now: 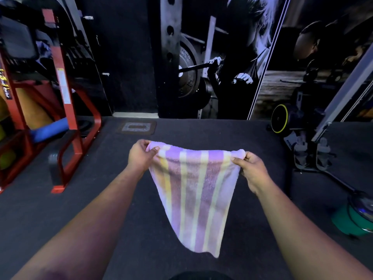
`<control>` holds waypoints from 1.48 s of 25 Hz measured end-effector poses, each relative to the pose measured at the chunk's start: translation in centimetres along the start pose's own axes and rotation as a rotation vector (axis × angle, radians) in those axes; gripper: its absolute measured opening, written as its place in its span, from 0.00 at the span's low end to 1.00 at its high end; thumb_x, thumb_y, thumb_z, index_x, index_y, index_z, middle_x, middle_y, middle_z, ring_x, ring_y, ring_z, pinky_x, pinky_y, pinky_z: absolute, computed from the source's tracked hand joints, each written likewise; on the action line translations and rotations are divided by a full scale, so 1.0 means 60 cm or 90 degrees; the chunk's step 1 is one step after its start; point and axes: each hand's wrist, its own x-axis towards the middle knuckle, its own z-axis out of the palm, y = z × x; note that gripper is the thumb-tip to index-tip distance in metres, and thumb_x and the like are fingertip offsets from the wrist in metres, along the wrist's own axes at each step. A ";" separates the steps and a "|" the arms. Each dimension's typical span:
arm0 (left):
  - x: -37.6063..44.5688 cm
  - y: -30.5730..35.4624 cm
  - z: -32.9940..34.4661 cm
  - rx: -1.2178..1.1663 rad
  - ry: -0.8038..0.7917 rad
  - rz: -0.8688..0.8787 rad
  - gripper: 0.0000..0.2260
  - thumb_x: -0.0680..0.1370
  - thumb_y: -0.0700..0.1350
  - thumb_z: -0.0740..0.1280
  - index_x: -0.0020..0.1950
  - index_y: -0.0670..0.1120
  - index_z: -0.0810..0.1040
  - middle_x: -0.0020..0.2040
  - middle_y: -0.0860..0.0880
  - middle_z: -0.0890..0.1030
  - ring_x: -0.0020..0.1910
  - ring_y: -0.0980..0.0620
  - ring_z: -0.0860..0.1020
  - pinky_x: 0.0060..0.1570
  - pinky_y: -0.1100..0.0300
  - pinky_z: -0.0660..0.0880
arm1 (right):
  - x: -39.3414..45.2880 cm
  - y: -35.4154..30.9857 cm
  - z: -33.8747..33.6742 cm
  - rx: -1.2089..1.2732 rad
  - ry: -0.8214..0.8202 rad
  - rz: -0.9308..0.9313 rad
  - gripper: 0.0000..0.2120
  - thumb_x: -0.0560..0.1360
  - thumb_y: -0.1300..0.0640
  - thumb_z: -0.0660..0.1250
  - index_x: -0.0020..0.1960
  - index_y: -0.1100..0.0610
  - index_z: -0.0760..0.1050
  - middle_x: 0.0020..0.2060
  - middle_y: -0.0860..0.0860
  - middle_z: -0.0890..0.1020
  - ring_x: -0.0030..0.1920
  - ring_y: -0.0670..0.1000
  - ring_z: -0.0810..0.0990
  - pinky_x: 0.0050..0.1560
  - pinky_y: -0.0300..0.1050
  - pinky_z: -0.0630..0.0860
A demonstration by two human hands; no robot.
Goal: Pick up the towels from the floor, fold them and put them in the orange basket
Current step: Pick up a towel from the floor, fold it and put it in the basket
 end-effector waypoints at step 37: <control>-0.086 0.084 -0.024 -0.065 -0.332 0.035 0.28 0.66 0.53 0.83 0.63 0.48 0.80 0.53 0.51 0.86 0.55 0.53 0.83 0.44 0.62 0.81 | -0.027 -0.102 0.008 -0.009 -0.084 0.035 0.05 0.80 0.66 0.65 0.51 0.63 0.80 0.44 0.61 0.86 0.49 0.60 0.86 0.44 0.51 0.83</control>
